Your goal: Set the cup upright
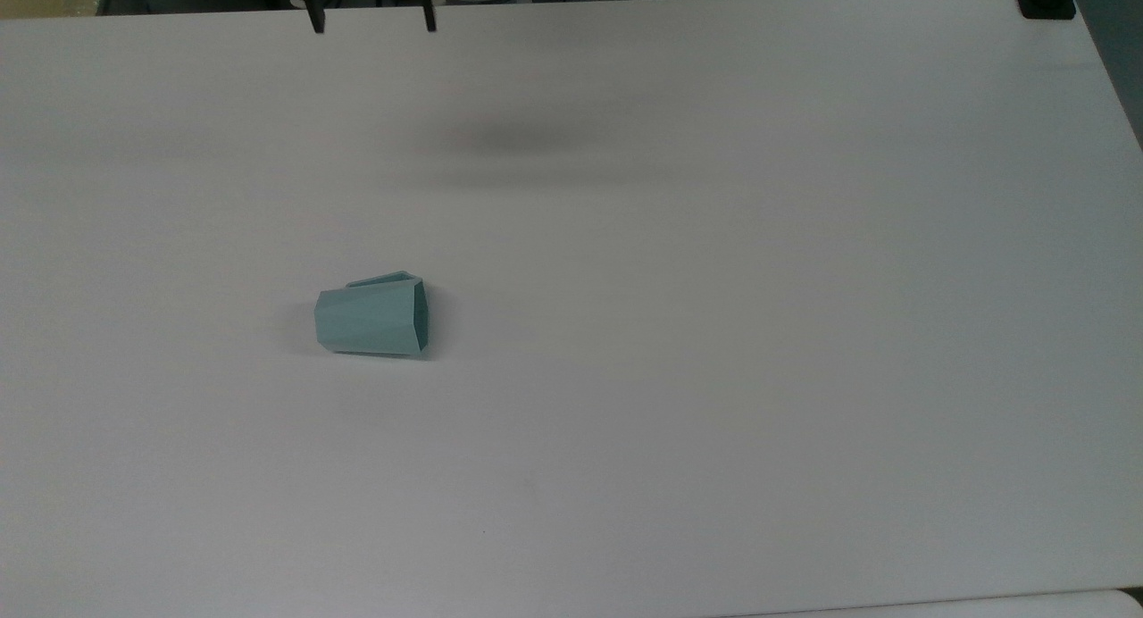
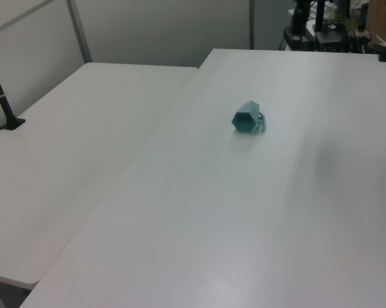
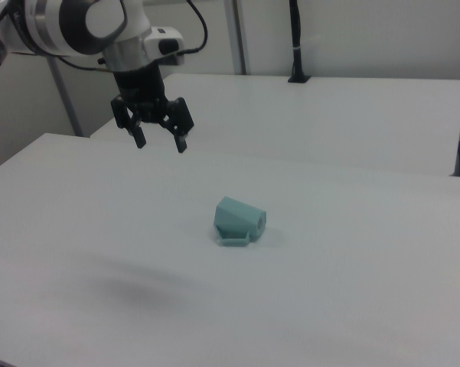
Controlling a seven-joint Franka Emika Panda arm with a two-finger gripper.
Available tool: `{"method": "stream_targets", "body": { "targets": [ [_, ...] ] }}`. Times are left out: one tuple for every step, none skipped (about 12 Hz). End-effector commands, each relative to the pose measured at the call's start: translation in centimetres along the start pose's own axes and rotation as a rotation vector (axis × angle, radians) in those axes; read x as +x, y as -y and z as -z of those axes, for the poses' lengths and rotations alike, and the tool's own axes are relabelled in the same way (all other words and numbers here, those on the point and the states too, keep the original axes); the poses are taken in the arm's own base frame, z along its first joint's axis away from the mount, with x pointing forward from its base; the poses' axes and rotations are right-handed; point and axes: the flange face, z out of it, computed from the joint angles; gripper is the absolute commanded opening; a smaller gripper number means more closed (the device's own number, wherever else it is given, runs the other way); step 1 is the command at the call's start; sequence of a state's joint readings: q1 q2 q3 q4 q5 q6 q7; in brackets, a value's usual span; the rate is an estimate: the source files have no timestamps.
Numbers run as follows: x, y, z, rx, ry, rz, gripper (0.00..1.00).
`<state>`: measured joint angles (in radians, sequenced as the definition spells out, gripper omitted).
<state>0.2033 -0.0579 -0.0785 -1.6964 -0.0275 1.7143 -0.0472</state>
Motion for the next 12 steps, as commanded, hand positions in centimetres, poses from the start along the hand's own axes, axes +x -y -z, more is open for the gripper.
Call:
{"method": "stream_targets", "body": {
  "targets": [
    [3.8, 2.8, -2.0, -0.108, -0.013, 0.027, 1.00],
    [4.4, 3.2, -2.1, -0.113, -0.009, 0.033, 1.00],
    [5.8, 3.5, -2.6, -0.115, -0.008, 0.031, 1.00],
    [6.6, 4.0, -3.3, -0.117, 0.016, 0.029, 1.00],
    [7.3, 5.0, -4.6, -0.127, 0.040, 0.015, 1.00],
    [8.1, 6.7, -6.8, -0.179, 0.058, -0.036, 1.00],
    [8.7, 8.1, -8.3, -0.298, 0.042, -0.091, 1.00],
    [8.9, 9.1, -9.3, -0.362, 0.026, -0.121, 1.00],
    [9.5, 10.0, -10.5, -0.411, -0.002, -0.156, 1.00],
    [10.0, 11.1, -12.0, -0.441, -0.018, -0.169, 1.00],
    [10.2, 12.0, -13.3, -0.496, -0.029, -0.178, 1.00],
    [10.4, 13.2, -15.0, -0.563, -0.048, -0.181, 1.00]
  ]
}}
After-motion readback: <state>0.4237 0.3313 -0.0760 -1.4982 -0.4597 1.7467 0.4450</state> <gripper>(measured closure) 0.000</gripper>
